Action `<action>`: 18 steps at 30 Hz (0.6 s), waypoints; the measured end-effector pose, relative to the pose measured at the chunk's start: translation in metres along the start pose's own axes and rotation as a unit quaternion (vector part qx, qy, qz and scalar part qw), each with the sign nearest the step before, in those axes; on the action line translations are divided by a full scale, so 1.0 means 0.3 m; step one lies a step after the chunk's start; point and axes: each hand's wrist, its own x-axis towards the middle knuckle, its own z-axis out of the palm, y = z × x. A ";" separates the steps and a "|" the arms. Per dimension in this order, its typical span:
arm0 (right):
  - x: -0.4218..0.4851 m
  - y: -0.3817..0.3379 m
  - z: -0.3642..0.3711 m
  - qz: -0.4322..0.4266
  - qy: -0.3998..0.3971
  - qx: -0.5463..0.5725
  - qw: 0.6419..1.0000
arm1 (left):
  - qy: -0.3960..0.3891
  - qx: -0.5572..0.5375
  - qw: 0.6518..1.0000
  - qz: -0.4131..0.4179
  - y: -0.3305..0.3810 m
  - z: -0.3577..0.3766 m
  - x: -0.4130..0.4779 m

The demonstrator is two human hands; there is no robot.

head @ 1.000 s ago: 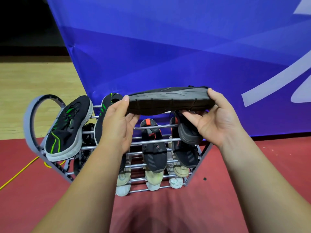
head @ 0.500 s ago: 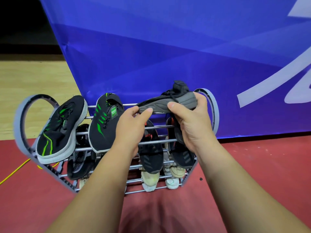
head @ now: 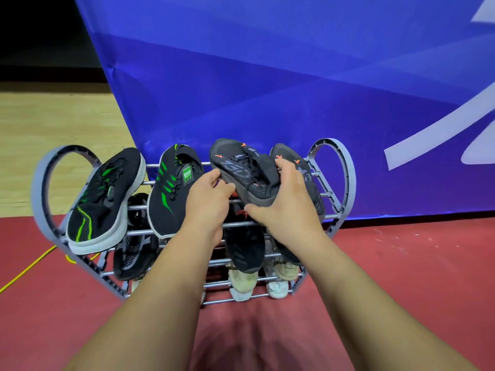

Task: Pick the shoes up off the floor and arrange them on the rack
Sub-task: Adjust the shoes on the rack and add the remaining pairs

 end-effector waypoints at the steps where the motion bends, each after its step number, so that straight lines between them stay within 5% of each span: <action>1: -0.007 0.003 0.013 -0.002 -0.010 -0.030 1.000 | 0.001 0.015 1.000 -0.004 -0.003 -0.002 0.004; 10: -0.059 0.057 0.149 -0.022 0.061 -0.274 0.960 | -0.060 0.101 0.993 -0.024 -0.034 0.006 -0.007; 15: -0.038 0.034 0.126 -0.007 -0.003 -0.285 0.959 | -0.064 0.193 0.979 -0.002 -0.016 -0.001 -0.021; 18: 0.012 0.003 0.016 0.025 -0.068 -0.176 0.982 | -0.058 0.277 0.959 -0.007 0.010 -0.006 -0.042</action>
